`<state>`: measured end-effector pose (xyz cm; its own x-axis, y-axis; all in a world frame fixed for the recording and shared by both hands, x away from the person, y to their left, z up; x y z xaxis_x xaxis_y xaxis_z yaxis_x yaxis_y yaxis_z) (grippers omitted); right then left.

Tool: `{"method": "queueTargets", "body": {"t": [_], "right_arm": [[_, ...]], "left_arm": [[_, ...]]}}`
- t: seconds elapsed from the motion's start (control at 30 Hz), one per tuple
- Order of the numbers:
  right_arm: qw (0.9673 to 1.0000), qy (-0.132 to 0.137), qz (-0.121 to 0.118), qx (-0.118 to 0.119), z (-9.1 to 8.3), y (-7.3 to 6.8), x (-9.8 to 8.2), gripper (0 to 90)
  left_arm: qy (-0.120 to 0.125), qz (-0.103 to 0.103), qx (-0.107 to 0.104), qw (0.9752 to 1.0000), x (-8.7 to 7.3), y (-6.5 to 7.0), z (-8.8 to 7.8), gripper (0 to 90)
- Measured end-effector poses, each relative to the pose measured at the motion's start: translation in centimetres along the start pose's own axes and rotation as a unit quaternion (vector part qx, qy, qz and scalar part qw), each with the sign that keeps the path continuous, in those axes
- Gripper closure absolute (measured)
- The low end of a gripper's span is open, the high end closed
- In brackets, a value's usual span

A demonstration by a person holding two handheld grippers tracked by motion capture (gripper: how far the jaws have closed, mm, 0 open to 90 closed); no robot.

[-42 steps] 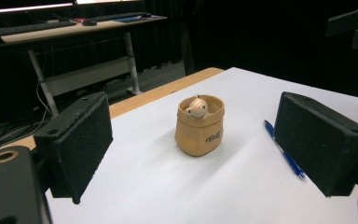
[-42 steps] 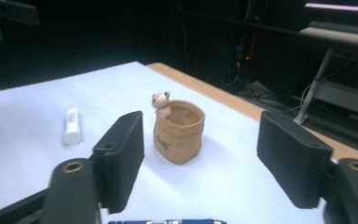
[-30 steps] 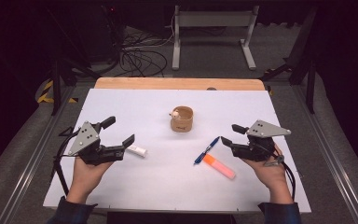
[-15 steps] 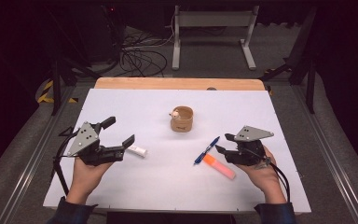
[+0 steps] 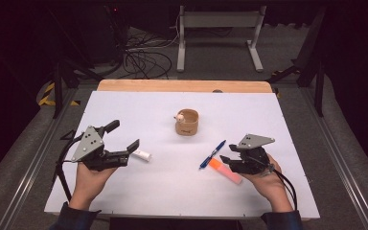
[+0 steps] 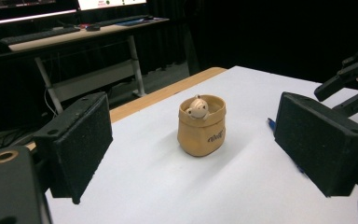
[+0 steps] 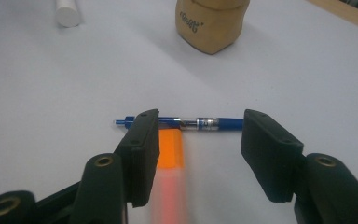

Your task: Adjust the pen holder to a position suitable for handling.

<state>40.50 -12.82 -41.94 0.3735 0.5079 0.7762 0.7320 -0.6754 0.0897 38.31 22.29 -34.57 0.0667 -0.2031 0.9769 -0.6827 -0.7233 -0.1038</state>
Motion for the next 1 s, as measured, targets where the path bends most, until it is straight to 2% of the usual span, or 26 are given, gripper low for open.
{"method": "queueTargets", "body": {"t": [0.13,0.23,0.47,1.0], "right_arm": [[1.0,-0.008,0.002,0.003,0.1,-0.1,-0.5,47.2],[0.9999,-0.009,0.013,0.006,0.2,-0.1,-0.8,45.5],[0.9996,-0.022,0.011,0.011,0.5,-0.3,-1.4,45.5],[0.9964,-0.081,-0.002,0.025,1.9,-1.1,-3.0,46.4]], "left_arm": [[0.001,-0.001,-0.001,1.0,0.0,0.0,0.0,12.3],[0.0,-0.002,-0.001,1.0,0.0,0.0,0.0,12.3],[0.001,-0.007,-0.003,1.0,0.0,0.0,0.0,12.4],[-0.006,-0.01,-0.004,0.9999,-0.2,0.0,0.2,12.3]]}}
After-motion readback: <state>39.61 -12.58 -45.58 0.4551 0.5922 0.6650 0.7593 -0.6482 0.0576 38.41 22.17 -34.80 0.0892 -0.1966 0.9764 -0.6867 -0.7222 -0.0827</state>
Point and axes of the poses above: each handheld gripper's, and its own axes: z roughly forward along the jaws, x roughly out of its top, y roughly to its right, the point moved 7 cm from there along z, roughly forward along the jaws, and after that the axes turned 2 degrees about -x, right-handed, at the moved point
